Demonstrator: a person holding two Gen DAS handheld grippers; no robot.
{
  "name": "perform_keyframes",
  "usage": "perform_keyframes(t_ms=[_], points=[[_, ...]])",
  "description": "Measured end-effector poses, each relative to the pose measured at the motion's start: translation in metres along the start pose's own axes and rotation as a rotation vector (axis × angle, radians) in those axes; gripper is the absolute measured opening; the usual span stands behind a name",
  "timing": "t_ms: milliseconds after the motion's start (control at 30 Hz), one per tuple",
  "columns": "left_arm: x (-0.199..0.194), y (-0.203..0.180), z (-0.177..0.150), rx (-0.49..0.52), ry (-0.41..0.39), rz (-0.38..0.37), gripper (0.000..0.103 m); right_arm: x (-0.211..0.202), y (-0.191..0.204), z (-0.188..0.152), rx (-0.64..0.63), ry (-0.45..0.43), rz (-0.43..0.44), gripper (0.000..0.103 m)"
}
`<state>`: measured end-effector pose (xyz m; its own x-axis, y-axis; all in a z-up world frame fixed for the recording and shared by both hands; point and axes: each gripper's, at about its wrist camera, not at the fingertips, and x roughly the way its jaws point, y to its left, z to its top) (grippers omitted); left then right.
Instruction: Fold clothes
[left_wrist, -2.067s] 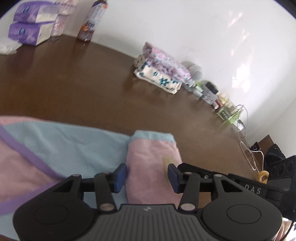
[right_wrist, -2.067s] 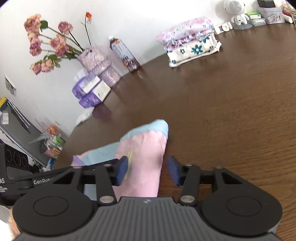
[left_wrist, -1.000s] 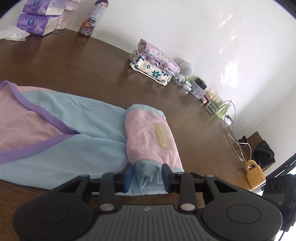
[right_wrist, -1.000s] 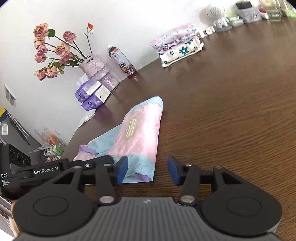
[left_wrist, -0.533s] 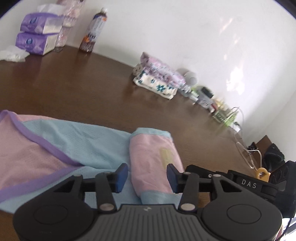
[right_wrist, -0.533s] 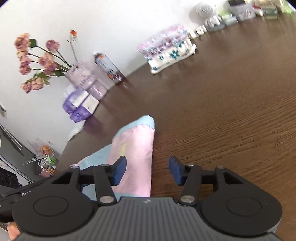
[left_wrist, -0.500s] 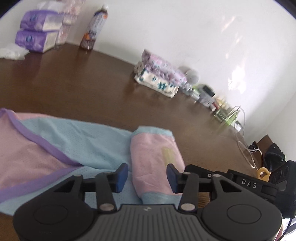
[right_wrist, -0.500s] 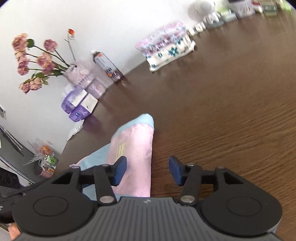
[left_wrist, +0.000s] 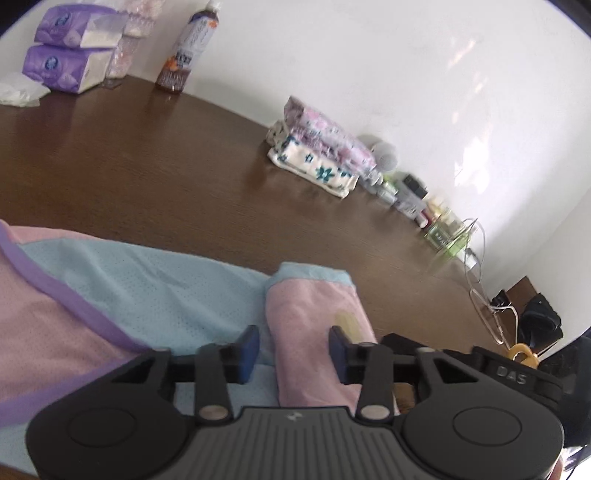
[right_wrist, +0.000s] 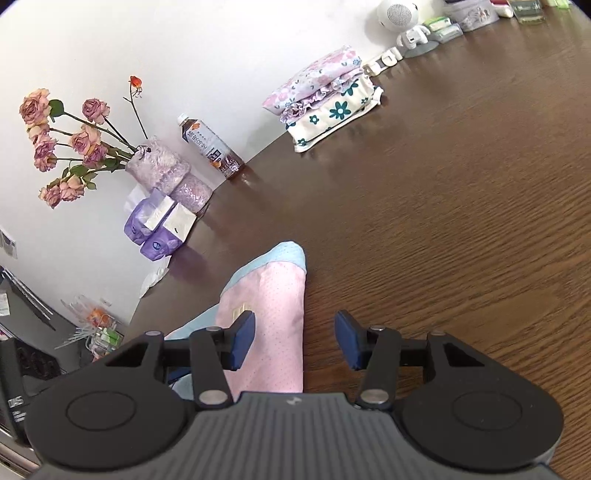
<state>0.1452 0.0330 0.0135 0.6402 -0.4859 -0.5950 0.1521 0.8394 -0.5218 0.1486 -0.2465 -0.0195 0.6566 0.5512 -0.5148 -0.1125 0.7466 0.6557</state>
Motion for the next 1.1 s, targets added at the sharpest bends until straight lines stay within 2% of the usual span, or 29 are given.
perform_keyframes(t_ms=[67, 100, 133, 200, 400, 467, 533, 900, 1100], points=[[0.004, 0.005, 0.000, -0.026, 0.027, -0.034, 0.007, 0.001, -0.001, -0.002, 0.011, 0.009, 0.011, 0.050], [0.002, 0.007, -0.001, -0.040, 0.026, -0.047, 0.014, 0.001, 0.000, -0.002, 0.012, 0.009, 0.016, 0.050], [-0.002, 0.009, -0.001, -0.049, 0.020, -0.056, 0.030, 0.001, 0.000, -0.003, 0.012, 0.008, 0.020, 0.045], [-0.009, 0.012, 0.000, -0.064, 0.006, -0.071, 0.047, 0.002, 0.000, -0.003, 0.021, 0.001, 0.027, 0.040], [-0.031, 0.024, 0.001, -0.058, -0.040, -0.059, 0.048, 0.008, -0.001, -0.004, 0.060, 0.028, 0.030, 0.026], [-0.036, 0.032, 0.001, -0.073, -0.037, -0.066, 0.048, 0.009, 0.001, -0.006, 0.056, 0.031, 0.032, 0.011], [-0.042, 0.039, 0.002, -0.081, -0.046, -0.072, 0.048, 0.008, 0.006, -0.007, 0.041, 0.024, 0.031, 0.006], [-0.093, 0.077, 0.009, -0.097, -0.178, -0.076, 0.048, 0.007, 0.081, -0.001, -0.304, 0.044, -0.074, 0.005], [-0.107, 0.095, 0.009, -0.116, -0.205, -0.087, 0.049, 0.018, 0.127, -0.009, -0.430, 0.053, -0.083, 0.004]])
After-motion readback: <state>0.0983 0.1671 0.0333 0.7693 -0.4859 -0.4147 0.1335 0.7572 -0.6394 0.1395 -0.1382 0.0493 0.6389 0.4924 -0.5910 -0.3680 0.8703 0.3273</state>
